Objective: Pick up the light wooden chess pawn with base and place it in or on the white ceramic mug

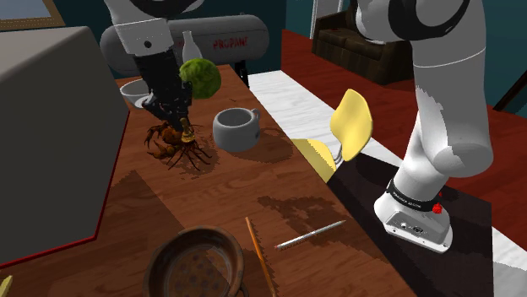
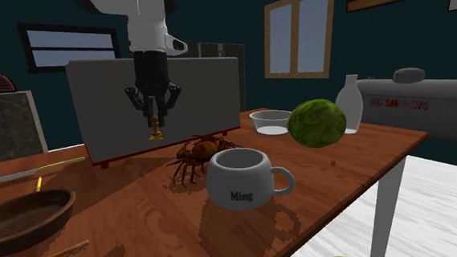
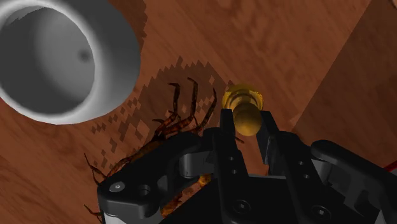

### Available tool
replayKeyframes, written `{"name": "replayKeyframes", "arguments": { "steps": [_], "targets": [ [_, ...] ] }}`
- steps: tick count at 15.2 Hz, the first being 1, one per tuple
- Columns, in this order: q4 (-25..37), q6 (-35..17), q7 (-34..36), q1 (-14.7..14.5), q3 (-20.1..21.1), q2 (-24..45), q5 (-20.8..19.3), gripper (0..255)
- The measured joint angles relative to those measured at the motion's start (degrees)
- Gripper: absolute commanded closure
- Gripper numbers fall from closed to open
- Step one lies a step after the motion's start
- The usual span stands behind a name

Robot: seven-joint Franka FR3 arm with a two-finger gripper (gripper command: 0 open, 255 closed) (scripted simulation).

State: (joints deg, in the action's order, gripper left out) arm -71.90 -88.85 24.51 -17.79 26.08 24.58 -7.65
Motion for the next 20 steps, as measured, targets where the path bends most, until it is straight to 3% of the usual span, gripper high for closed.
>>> {"name": "replayKeyframes", "arguments": {
  "steps": [5,13,20],
  "targets": [
    [3.07,3.07,-0.59,0.11,-0.07,-0.03,0.01,255],
    [-8.23,0.34,-10.39,9.18,-2.31,-9.13,3.34,255],
    [-12.38,0.25,-20.01,15.76,-5.68,-13.54,4.71,255]
  ]
}}
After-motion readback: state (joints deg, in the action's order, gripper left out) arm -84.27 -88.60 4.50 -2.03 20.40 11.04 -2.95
